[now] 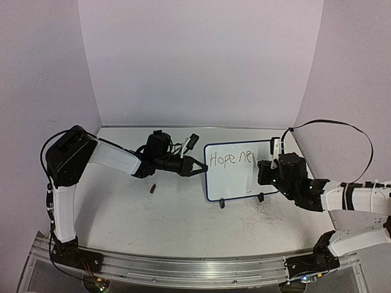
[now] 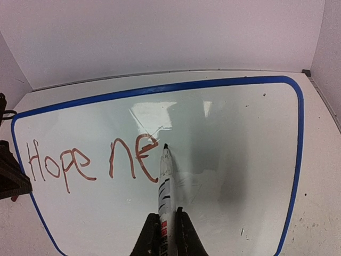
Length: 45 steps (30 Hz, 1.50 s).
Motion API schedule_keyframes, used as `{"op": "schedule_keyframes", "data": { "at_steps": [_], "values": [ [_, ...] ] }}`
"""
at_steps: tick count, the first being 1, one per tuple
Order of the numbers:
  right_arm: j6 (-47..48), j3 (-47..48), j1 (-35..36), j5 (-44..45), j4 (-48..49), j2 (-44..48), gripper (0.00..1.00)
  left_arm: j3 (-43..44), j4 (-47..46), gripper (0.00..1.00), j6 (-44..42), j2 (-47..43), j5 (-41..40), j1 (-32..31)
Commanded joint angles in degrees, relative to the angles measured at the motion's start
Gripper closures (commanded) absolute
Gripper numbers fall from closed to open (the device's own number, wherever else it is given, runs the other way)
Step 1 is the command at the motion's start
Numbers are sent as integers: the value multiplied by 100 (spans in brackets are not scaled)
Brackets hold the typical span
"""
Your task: Write a sentence on the whiteboard
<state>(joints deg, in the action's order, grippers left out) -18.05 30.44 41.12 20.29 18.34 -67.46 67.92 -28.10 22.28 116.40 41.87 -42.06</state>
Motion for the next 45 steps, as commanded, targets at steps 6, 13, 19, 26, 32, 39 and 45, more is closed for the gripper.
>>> {"op": "schedule_keyframes", "data": {
  "at_steps": [6,13,19,26,32,39,45],
  "values": [
    [-361,-114,-32,50,-327,239,100,142,-19,100,-76,-21,39,10],
    [-452,-138,-28,-48,-439,279,100,148,-17,100,-66,-37,41,14],
    [-478,-102,-30,-44,-486,245,100,136,-15,100,-67,-69,41,14],
    [-537,-92,-26,-63,-558,212,100,138,-18,100,-66,-64,48,13],
    [-436,-19,-28,3,-426,141,100,148,-15,100,-58,-45,67,14],
    [-324,125,-86,11,-74,17,100,124,-14,100,-58,-47,66,14],
    [-282,200,-205,121,-41,-1,100,99,-16,100,-74,-73,67,14]
  ]
}}
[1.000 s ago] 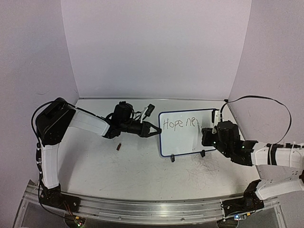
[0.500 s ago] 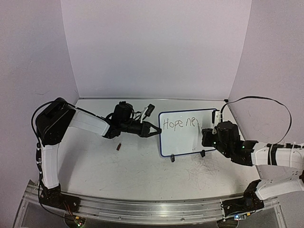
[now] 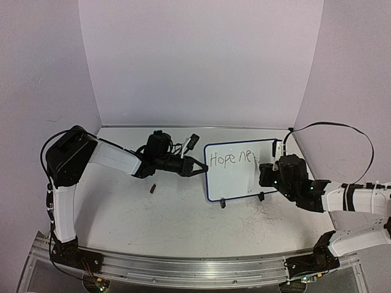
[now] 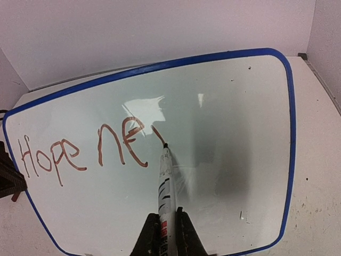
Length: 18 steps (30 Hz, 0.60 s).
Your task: Write a sentence on the whiteboard
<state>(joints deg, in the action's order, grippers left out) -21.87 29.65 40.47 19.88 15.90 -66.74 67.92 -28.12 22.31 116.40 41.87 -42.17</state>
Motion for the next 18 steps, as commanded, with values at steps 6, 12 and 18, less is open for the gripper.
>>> {"op": "schedule_keyframes", "data": {
  "at_steps": [6,12,18],
  "values": [
    [181,362,-235,246,241,-91,100,91,-11,100,-86,-66,76,25],
    [191,346,-273,44,208,32,100,109,-17,100,-86,-56,76,25],
    [8,14,-276,-340,-42,499,100,115,-10,100,-111,-52,67,25]
  ]
}}
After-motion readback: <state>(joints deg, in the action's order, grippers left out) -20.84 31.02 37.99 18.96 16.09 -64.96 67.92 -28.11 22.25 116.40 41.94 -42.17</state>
